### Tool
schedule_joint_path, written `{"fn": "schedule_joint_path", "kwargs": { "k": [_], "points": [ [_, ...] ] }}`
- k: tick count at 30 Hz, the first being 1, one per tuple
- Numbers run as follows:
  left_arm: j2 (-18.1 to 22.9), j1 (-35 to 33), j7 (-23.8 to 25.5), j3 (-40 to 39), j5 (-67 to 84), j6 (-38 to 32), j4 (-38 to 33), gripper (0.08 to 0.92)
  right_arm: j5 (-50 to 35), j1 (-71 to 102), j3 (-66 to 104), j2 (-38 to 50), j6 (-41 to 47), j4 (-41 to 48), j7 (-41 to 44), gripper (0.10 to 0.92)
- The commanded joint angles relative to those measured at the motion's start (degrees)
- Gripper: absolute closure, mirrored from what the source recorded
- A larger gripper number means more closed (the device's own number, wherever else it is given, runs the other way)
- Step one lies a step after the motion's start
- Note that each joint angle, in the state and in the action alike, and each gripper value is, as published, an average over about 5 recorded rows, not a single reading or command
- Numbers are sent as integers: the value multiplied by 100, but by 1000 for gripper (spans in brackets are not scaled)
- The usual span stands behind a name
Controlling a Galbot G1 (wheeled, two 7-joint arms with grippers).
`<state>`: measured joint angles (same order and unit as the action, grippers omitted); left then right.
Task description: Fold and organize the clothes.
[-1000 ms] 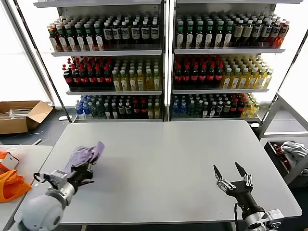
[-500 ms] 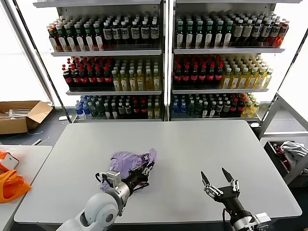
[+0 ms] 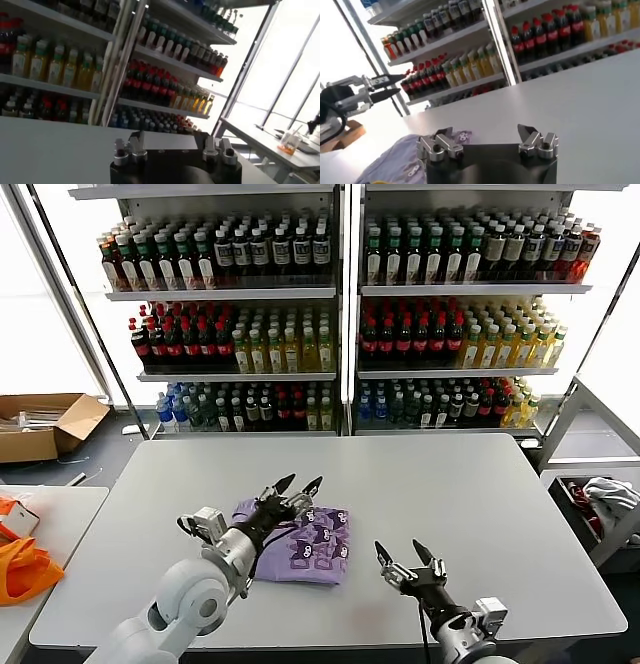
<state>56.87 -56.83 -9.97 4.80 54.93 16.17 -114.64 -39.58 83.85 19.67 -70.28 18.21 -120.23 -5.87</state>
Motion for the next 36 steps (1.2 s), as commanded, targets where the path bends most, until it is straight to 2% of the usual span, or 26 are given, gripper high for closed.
{"fn": "schedule_joint_path", "kwargs": {
  "k": [1, 4, 8, 11, 15, 23, 29, 32, 36],
  "points": [
    [-160, -773, 353, 1291, -161, -180, -543, 282, -1789, -1624, -1507, -248, 781, 1206, -1486, 203],
    [-166, -900, 361, 1494, -145, -181, -620, 210, -2040, -1809, -1712, -399, 776, 1456, -1634, 203],
    [-140, -1032, 414, 1625, -135, -179, -682, 180, -2605, -1956, -1900, -634, 778, 1628, -2104, 235],
    [-83, -1090, 436, 1626, -148, -183, -712, 178, -2812, -2002, -1973, -809, 734, 1708, -2291, 310],
    [-36, -1093, 412, 1625, -149, -265, -728, 177, -2679, -1984, -1982, -889, 606, 1710, -2132, 440],
    [-23, -1109, 412, 1646, -142, -288, -711, 177, -1721, -1799, -1747, -648, 527, 1458, -1331, 674],
    [-29, -1125, 417, 1689, -134, -286, -661, 177, -1320, -1809, -1160, -292, 902, 1139, -1005, 846],
    [-31, -1136, 419, 1721, -111, -287, -659, 177, -1619, -1850, -839, -32, 1141, 1000, -1026, 891],
    [-26, -1154, 411, 1720, -98, -283, -689, 177, -1766, -1818, -425, 326, 1394, 880, -934, 893]
  ]
}}
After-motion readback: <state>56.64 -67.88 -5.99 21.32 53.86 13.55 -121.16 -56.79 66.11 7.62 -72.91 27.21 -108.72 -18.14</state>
